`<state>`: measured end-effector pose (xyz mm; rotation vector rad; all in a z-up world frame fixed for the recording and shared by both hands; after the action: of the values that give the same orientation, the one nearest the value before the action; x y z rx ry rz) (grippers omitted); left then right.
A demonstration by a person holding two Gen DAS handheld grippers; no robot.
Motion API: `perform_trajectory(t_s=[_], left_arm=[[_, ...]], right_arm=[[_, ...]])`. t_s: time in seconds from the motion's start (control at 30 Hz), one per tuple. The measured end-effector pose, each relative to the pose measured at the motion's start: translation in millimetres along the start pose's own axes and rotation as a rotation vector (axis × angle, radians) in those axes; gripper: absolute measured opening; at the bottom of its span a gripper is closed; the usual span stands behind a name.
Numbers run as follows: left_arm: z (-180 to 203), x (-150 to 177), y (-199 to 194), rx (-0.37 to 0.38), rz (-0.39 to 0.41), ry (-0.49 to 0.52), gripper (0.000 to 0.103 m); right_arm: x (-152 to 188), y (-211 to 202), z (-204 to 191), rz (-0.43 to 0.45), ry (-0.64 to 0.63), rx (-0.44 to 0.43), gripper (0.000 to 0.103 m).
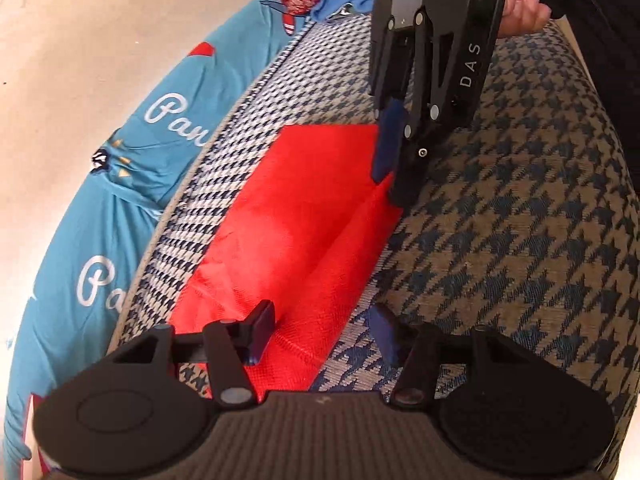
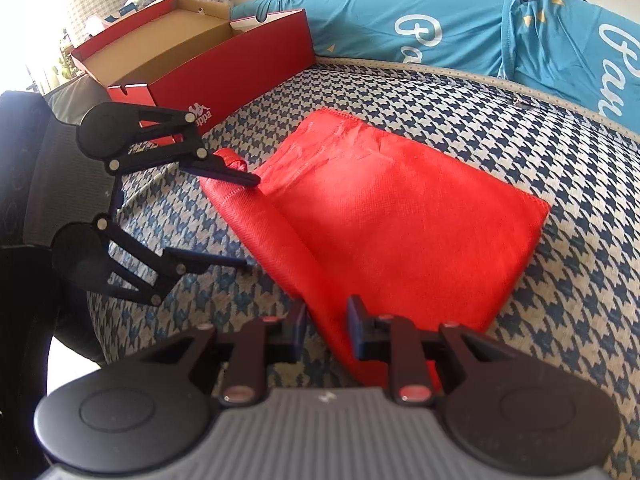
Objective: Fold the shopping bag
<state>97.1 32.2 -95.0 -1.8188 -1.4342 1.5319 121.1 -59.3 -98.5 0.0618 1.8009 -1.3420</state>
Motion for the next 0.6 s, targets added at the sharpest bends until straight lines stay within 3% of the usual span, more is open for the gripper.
perform_trajectory(t_s=[0.17, 0.33, 0.6], left_arm=[[-8, 6, -3, 0.14, -0.019, -0.144, 0.031], [-32, 14, -1, 0.285, 0.01, -0.474, 0.031], [-39, 15, 5, 0.344, -0.015, -0.566, 0.031]], right_arm=[[-1, 0, -3, 0.001, -0.043, 0.011, 0.021], [1, 0, -14, 0.021, -0.173, 0.06, 0.021], [4, 0, -28, 0.055, -0.293, 0.121, 0.026]])
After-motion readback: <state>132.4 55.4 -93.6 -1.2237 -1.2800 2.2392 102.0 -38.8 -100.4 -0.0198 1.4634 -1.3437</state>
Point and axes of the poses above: each gripper's, at about its wrist camera, not at the fingertips, and y roughly the way its jaws point, z to its right, x to its underside, the point moved 9 cm from there along y, roughly the way its jaws point, and after that the axes turned 9 degrees about x, right-handed, at the moved point
